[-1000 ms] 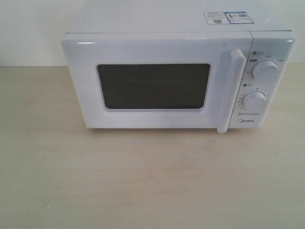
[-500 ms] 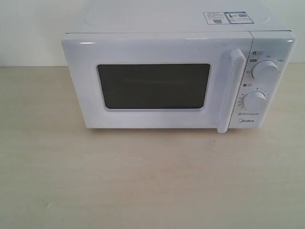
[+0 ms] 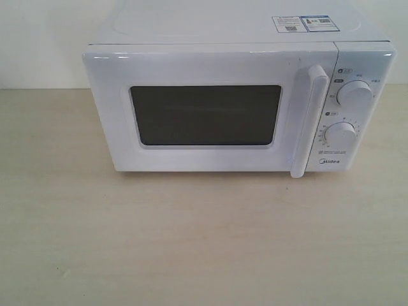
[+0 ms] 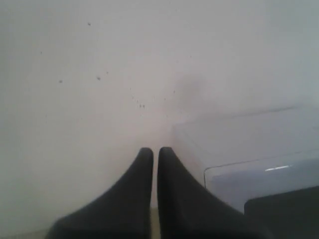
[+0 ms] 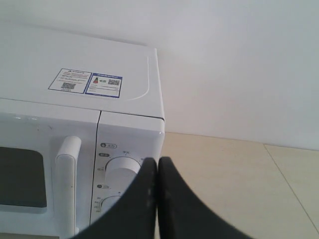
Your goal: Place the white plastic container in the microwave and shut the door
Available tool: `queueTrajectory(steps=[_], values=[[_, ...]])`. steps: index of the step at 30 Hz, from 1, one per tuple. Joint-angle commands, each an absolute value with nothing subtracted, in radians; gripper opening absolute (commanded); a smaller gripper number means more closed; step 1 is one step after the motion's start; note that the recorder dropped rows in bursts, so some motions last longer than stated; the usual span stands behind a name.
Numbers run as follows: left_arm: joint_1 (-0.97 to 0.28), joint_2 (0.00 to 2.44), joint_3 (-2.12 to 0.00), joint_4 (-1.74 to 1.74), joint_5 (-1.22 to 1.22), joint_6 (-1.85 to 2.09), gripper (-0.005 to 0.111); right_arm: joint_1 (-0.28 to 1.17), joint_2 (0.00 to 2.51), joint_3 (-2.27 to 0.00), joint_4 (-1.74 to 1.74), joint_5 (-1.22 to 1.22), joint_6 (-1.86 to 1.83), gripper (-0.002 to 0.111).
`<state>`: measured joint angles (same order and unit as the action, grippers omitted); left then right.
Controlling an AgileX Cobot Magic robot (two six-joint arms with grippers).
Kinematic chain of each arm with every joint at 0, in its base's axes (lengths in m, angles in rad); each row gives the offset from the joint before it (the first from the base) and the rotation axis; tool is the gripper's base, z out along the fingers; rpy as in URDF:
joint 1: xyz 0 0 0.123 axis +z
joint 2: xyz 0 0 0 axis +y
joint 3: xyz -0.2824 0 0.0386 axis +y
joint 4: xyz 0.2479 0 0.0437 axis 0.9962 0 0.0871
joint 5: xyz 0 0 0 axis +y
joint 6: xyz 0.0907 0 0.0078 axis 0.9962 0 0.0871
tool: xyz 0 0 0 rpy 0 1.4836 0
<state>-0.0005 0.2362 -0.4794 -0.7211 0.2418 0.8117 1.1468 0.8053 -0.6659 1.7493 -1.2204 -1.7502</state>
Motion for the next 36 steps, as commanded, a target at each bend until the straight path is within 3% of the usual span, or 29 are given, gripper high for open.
queueTrajectory(steps=[1, 9, 27, 36], values=[[0.016, 0.233, -0.379, -0.718, 0.176, 0.817, 0.004, 1.149, 0.800, -0.665, 1.744, -1.221, -1.752, 0.000], [0.020, 0.233, -0.200, -0.724, 0.123, 0.815, 0.004, 1.149, 0.800, -0.665, 1.744, -1.221, -1.752, 0.000], [0.051, 0.203, -0.080, -0.691, 0.075, 0.795, 0.004, 1.149, 0.800, -0.665, 1.744, -1.221, -1.752, 0.000], [0.054, 0.107, -0.040, -0.137, 0.051, 0.124, 0.004, 1.149, 0.800, -0.665, 1.744, -1.221, -1.752, 0.000]])
